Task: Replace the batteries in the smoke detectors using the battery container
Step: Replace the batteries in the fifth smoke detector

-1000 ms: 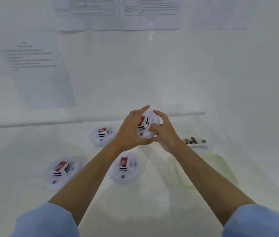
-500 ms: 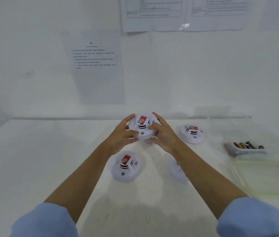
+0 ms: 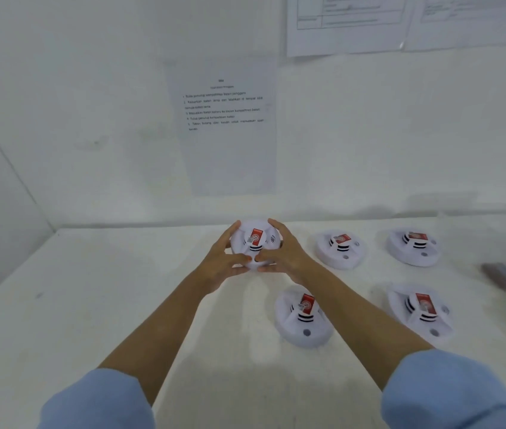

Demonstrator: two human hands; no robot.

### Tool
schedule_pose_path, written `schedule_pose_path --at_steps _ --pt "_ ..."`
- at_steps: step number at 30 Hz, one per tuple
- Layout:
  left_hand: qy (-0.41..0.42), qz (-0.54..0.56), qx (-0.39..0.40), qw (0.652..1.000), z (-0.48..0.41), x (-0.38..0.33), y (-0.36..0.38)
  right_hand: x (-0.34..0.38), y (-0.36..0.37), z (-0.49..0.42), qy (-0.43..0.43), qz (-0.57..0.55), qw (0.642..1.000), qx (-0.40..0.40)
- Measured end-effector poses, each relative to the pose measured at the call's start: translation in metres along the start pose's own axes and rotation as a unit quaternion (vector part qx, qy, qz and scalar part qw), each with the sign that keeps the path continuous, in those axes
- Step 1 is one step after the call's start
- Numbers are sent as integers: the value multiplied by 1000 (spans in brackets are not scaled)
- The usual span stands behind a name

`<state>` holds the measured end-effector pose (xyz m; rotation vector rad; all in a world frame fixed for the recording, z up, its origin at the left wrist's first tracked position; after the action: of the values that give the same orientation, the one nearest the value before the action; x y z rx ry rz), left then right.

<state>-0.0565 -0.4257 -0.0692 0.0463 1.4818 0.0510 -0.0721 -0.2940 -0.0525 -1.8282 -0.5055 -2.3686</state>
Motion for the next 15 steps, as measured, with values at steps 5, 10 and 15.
schedule_pose_path --at_steps 5,10,15 --pt "-13 3 7 1000 -13 7 -15 3 12 -6 -95 166 980 -56" --pt "-17 6 2 1000 -19 16 -17 1 14 -7 -103 203 971 -74" --pt "-17 16 5 1000 -20 17 -17 4 17 -2 -109 210 969 -65"
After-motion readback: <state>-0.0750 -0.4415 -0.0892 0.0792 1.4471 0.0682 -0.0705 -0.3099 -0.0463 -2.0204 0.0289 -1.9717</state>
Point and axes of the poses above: each hand's wrist, its own z-axis away from the middle knuckle, its own y-axis out of the palm, x = y × z, the point moved 6 cm from there along -z, towards the middle knuckle, and after that the axes turned 4 degrees about -x, right-handed, at the moved point
